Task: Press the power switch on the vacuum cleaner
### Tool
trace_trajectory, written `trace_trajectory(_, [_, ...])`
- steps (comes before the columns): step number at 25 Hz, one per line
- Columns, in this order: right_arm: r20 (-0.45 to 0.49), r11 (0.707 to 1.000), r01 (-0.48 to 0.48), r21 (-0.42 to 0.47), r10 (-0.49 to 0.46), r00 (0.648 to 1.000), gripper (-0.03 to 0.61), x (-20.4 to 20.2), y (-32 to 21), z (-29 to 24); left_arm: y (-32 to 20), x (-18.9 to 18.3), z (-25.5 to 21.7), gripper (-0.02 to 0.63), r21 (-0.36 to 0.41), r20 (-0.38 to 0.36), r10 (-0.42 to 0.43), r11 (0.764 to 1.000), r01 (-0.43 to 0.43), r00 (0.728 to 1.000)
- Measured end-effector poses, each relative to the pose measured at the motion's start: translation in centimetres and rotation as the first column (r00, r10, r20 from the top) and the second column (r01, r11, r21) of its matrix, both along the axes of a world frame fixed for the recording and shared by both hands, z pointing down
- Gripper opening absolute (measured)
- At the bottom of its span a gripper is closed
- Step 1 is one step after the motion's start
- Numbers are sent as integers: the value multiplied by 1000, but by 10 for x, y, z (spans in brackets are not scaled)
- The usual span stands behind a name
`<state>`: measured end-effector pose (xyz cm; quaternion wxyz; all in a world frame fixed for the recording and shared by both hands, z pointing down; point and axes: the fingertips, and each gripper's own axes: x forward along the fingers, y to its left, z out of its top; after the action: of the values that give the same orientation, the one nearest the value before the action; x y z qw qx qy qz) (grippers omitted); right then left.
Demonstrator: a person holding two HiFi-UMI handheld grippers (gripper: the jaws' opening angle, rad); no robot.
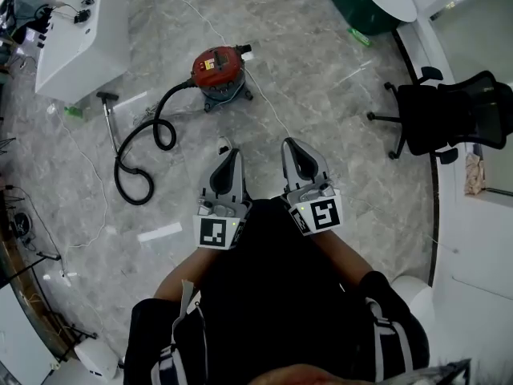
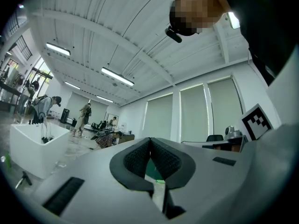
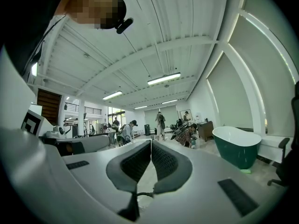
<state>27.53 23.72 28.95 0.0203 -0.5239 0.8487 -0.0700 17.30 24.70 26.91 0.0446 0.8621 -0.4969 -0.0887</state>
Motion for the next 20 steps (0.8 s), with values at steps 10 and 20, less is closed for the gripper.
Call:
trace_trajectory(10, [-65,995,96,-26,-97,993,20,-94,-148,-21,-142,-61,-9,18,-21,28,13,1000,-12,1000])
trace_trajectory(20, [-133,977,170,-129,-187,973,20,-177,-243,3,-231,-146,5,18,-73,-16,-79,994,78,997])
